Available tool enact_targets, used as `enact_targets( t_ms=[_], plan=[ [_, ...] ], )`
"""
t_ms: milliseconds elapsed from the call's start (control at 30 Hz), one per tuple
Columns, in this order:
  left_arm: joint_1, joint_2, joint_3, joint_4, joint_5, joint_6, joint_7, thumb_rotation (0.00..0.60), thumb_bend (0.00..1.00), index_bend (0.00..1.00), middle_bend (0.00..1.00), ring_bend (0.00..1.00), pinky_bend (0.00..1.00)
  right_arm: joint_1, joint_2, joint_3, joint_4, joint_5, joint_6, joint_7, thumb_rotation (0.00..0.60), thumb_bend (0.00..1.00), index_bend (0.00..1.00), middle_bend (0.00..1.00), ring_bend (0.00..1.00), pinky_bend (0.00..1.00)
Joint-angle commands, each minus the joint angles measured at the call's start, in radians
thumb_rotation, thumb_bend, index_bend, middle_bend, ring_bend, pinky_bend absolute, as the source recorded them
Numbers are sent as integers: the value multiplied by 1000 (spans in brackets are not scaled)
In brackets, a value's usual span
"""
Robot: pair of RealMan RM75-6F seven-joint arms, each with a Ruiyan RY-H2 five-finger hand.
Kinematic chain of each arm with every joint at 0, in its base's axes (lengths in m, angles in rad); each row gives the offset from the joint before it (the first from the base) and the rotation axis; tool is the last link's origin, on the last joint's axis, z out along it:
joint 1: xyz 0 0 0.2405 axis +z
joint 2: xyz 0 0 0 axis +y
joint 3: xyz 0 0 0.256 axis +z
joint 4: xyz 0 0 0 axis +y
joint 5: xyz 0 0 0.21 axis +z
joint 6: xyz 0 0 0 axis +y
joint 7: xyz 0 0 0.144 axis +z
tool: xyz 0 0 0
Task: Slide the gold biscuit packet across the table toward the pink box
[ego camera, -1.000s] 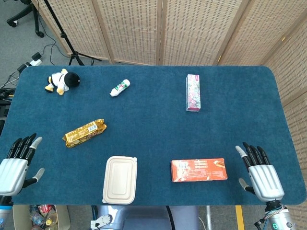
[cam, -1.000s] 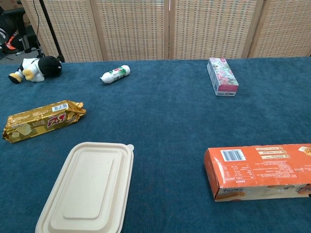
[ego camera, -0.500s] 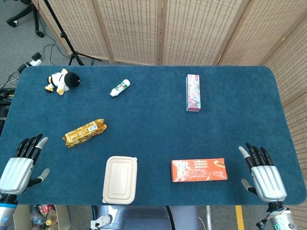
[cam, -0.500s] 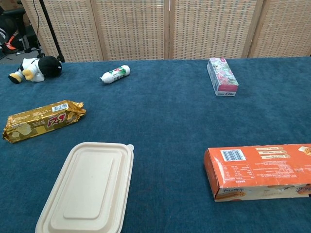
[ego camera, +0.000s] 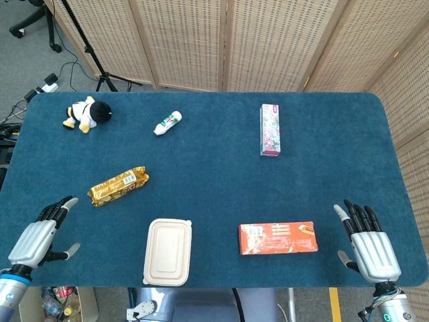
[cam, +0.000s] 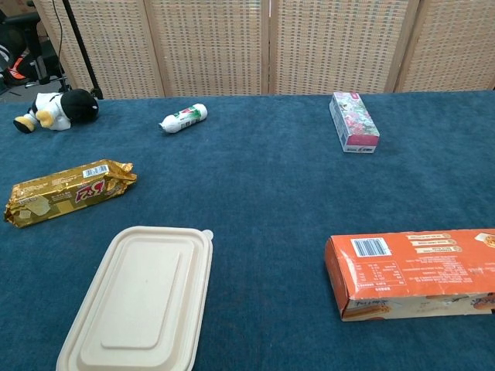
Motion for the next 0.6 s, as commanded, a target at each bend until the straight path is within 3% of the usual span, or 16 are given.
enact_targets(
  t_ms=[33,367,600],
  plan=[
    [-88,126,-33,-90,-134,-182,-183,600,290,0,0,0,0,0,0,0,0,1,0,1,600,260,7,0,0,0],
    [-162,244,-113,-75,-282,-396,-511,600,289,0,0,0,0,0,-1,-1,0,1,-3,1,600,260,7,0,0,0],
    [-214,287,-162,-16,-403,-567,-672,600,296,0,0,0,0,2,-3,0,1,5,-6,-2,600,260,7,0,0,0]
  ],
)
